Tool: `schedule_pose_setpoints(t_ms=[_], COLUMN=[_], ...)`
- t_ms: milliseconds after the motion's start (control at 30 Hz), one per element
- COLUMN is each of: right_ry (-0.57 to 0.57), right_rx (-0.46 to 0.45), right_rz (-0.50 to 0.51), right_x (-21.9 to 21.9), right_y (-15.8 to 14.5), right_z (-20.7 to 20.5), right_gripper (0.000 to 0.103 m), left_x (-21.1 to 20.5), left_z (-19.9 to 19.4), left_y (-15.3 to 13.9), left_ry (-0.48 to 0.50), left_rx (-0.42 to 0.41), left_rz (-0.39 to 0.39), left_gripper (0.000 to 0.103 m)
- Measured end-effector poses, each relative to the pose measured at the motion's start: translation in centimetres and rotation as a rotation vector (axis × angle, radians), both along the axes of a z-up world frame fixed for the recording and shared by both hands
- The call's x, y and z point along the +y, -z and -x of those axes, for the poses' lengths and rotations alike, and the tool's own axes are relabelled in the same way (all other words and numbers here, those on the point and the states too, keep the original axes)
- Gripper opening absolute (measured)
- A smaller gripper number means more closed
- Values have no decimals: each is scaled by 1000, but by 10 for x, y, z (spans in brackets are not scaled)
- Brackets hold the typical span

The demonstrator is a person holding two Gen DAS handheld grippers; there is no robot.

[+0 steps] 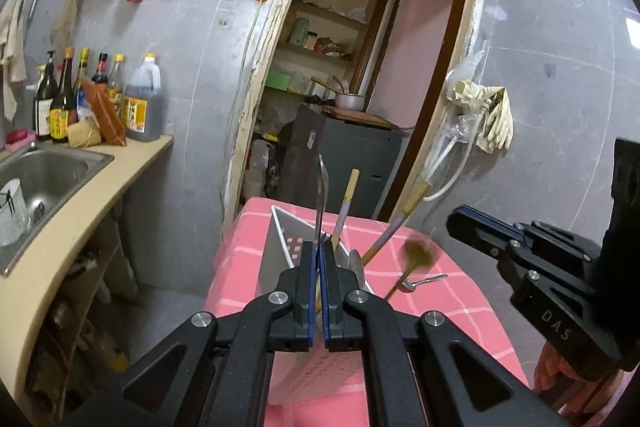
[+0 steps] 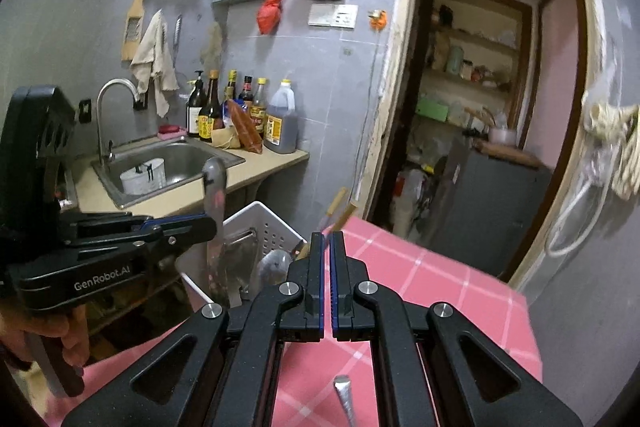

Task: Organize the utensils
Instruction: 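Carry both utensils into the white holder and open both tools over it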

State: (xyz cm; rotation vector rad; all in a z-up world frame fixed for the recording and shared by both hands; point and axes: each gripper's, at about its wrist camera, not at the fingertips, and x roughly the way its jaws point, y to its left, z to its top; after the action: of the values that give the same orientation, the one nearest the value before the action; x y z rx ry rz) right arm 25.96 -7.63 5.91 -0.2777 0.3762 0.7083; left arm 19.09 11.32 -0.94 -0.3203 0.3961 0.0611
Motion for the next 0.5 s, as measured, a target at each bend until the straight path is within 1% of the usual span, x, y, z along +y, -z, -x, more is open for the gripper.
schedule_pose_setpoints(t_ms=[100,167,200,233,300,333,367,400,433,467,500], right_ry=[17,43,57,79,115,130,148,163,177,195,203], right_rx=[48,75,81,88,101,104,108,109,110,109,108], right_rz=[-48,-71,-78,-90,-119,-124,-124,-124,-126,-135,-146], right_x=[-15,-28,-34,-44,-64,-72,-82,-90,-96,-106,-113], right_y=[3,6,8,9,12,13,15,16,17,19,19], right_z=[-7,-11,-13,-15,-17,-17,-18,-18,-18,-17,-16], right_gripper=[4,9,18,31,38,38,38,41,47,50,58], left_x=[-2,-6,-9,-11,-17,-21,-24,-29,-33,-38,-45], left_z=[1,4,7,9,14,18,21,22,22,23,23], left_y=[1,-2,-5,-6,-11,-14,-16,-17,-18,-19,-20], left_ry=[5,7,3,0,-4,-9,-14,-12,-11,-11,-14], left_rx=[21,18,11,5,-18,-36,-54,-61,-60,-57,-56], left_rz=[8,4,-4,-10,-18,-17,-15,-18,-22,-32,-43], left_gripper=[3,5,8,12,43,49,53,53,54,56,65])
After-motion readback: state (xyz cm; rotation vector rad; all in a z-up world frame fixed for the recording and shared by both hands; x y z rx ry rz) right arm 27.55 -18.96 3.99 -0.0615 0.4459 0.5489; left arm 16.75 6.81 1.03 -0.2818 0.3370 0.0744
